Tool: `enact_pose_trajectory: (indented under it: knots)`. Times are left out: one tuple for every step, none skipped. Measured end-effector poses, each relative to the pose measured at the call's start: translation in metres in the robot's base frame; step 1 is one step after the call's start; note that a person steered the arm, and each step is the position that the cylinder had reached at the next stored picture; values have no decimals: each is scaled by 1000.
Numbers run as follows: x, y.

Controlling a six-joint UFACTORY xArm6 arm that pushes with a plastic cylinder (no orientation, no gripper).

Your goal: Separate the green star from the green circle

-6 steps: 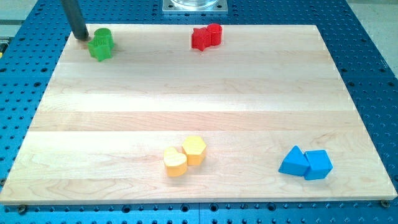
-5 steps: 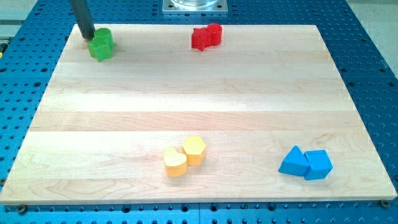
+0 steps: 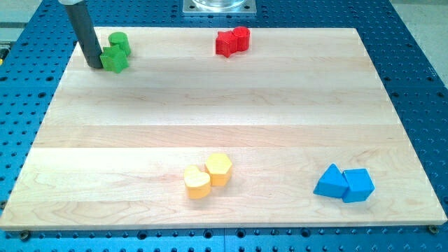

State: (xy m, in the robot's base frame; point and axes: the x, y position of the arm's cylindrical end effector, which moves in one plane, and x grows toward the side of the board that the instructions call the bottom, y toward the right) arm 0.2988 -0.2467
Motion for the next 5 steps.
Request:
enact_pose_trajectory:
  knots:
    - [-50,-6]
    - [-68,11]
    - [-11,29]
    - [49,48]
    - [111,82]
